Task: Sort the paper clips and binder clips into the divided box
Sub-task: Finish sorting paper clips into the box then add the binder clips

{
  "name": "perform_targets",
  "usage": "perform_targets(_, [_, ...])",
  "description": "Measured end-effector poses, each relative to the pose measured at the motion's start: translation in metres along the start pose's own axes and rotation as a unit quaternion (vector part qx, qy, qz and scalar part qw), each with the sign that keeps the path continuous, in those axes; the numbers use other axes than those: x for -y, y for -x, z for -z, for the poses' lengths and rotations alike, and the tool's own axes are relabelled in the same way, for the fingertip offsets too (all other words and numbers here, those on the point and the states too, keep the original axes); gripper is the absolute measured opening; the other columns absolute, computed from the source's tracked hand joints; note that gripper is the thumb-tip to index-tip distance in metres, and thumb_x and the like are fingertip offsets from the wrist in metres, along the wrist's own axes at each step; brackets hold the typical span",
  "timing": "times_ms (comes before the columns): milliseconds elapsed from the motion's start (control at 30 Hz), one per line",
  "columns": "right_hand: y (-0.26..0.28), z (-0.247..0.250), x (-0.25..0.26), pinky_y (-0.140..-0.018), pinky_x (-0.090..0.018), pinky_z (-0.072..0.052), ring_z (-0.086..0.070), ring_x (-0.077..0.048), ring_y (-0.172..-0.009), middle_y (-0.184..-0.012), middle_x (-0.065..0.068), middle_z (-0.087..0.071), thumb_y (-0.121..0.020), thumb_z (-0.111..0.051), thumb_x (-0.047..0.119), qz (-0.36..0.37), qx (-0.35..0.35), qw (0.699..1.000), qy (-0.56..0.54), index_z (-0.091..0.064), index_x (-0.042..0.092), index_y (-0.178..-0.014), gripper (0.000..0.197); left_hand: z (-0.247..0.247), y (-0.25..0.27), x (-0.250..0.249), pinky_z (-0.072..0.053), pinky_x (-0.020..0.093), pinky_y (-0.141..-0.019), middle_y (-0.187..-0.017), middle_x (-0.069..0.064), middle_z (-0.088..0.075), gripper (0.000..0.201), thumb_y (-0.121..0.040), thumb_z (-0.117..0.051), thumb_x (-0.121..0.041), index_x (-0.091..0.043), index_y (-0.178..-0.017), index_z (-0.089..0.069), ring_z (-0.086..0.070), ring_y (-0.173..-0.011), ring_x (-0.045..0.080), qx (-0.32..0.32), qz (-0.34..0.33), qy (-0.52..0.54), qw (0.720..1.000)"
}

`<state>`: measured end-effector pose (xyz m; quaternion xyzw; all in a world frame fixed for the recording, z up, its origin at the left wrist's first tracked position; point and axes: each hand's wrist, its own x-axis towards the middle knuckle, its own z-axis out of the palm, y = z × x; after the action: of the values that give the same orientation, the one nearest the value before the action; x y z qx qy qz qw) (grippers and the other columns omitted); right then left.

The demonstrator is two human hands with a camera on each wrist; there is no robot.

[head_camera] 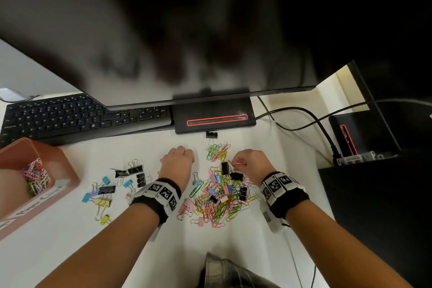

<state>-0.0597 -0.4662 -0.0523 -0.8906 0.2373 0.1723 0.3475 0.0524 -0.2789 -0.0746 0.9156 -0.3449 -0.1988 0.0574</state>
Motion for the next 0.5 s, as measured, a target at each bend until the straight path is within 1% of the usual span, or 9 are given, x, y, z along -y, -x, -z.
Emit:
perform_targets(67, [0.003, 0.006, -0.002, -0.082, -0.027, -0.048, -0.061, -0.02, -0.088, -0.098, -0.009, -0.069, -0.084, -0.064, 0.016, -0.003, -0.005, 1.0, -0.011, -0.069, 0.01, -0.094, 0.013, -0.002, 0.001, 0.001, -0.038, 0.035, -0.085, -0.108, 0.008, -0.052, 0.037, -0.078, -0.043, 0.009, -0.013, -0.106, -0.054, -0.047, -0.101, 0.028, -0.013, -0.01, -0.006, 1.0])
perform_targets(133, [0.003, 0.012, -0.005, -0.086, -0.033, -0.051, -0.061, -0.021, -0.089, -0.097, -0.009, -0.069, -0.084, -0.064, 0.014, -0.003, -0.018, 1.0, -0.021, -0.068, 0.011, -0.095, 0.013, -0.001, 0.0, 0.004, -0.038, 0.033, -0.082, -0.105, 0.008, -0.054, 0.034, -0.079, -0.044, 0.008, -0.012, -0.105, -0.052, -0.049, -0.097, 0.028, -0.007, -0.017, -0.006, 1.0])
perform_targets(167, [0.002, 0.015, -0.006, -0.088, -0.034, -0.051, -0.062, -0.021, -0.09, -0.099, -0.009, -0.069, -0.084, -0.064, 0.013, -0.001, -0.026, 0.999, -0.03, -0.068, 0.011, -0.097, 0.014, 0.001, -0.001, 0.004, -0.038, 0.032, -0.08, -0.103, 0.008, -0.056, 0.032, -0.08, -0.045, 0.008, -0.012, -0.104, -0.051, -0.05, -0.094, 0.027, 0.001, -0.019, -0.004, 1.0])
perform_targets(233, [-0.002, 0.02, -0.005, -0.094, -0.032, -0.05, -0.063, -0.021, -0.097, -0.107, -0.009, -0.068, -0.085, -0.063, 0.011, 0.01, -0.037, 0.998, -0.043, -0.066, 0.012, -0.107, 0.022, 0.004, -0.002, 0.005, -0.038, 0.031, -0.077, -0.099, 0.008, -0.057, 0.031, -0.081, -0.044, 0.008, -0.013, -0.103, -0.049, -0.052, -0.09, 0.026, 0.014, -0.018, 0.02, 1.0])
perform_targets(300, [-0.009, 0.022, -0.001, -0.1, -0.029, -0.045, -0.061, -0.021, -0.105, -0.116, -0.008, -0.066, -0.087, -0.06, 0.01, 0.03, -0.03, 0.999, -0.024, -0.061, 0.014, -0.119, 0.032, 0.009, -0.002, 0.0, -0.041, 0.032, -0.076, -0.098, 0.008, -0.059, 0.022, -0.087, -0.045, 0.001, -0.013, -0.105, -0.049, -0.056, -0.09, 0.026, 0.013, -0.003, 0.092, 0.996])
perform_targets(333, [-0.014, 0.022, 0.001, -0.102, -0.03, -0.044, -0.059, -0.021, -0.108, -0.118, -0.008, -0.064, -0.088, -0.058, 0.011, 0.041, -0.022, 0.999, -0.005, -0.058, 0.016, -0.123, 0.035, 0.012, -0.002, -0.005, -0.042, 0.031, -0.078, -0.099, 0.007, -0.06, 0.018, -0.09, -0.046, -0.006, -0.012, -0.107, -0.05, -0.057, -0.089, 0.025, 0.007, 0.005, 0.138, 0.99])
perform_targets(367, [-0.02, 0.021, 0.004, -0.103, -0.032, -0.042, -0.057, -0.022, -0.11, -0.12, -0.008, -0.063, -0.089, -0.056, 0.012, 0.053, -0.012, 0.998, 0.012, -0.056, 0.018, -0.126, 0.037, 0.015, -0.002, -0.011, -0.042, 0.029, -0.079, -0.098, 0.007, -0.061, 0.019, -0.092, -0.048, -0.011, -0.012, -0.111, -0.05, -0.057, -0.087, 0.021, -0.001, 0.013, 0.177, 0.984])
perform_targets(433, [-0.03, 0.017, 0.008, -0.105, -0.035, -0.04, -0.054, -0.024, -0.114, -0.124, -0.01, -0.06, -0.091, -0.054, 0.013, 0.074, 0.016, 0.996, 0.047, -0.053, 0.019, -0.128, 0.038, 0.015, -0.004, -0.025, -0.042, 0.024, -0.08, -0.096, 0.006, -0.065, 0.027, -0.091, -0.053, -0.016, -0.013, -0.118, -0.049, -0.056, -0.082, 0.015, -0.006, 0.025, 0.229, 0.973])
perform_targets(500, [-0.038, 0.012, 0.011, -0.103, -0.032, -0.037, -0.05, -0.026, -0.117, -0.126, -0.01, -0.058, -0.091, -0.053, 0.012, 0.083, 0.045, 0.992, 0.087, -0.053, 0.017, -0.128, 0.038, 0.01, -0.008, -0.034, -0.045, 0.024, -0.081, -0.096, 0.006, -0.068, 0.033, -0.089, -0.058, -0.018, -0.013, -0.12, -0.049, -0.059, -0.082, 0.016, 0.002, 0.048, 0.253, 0.966])
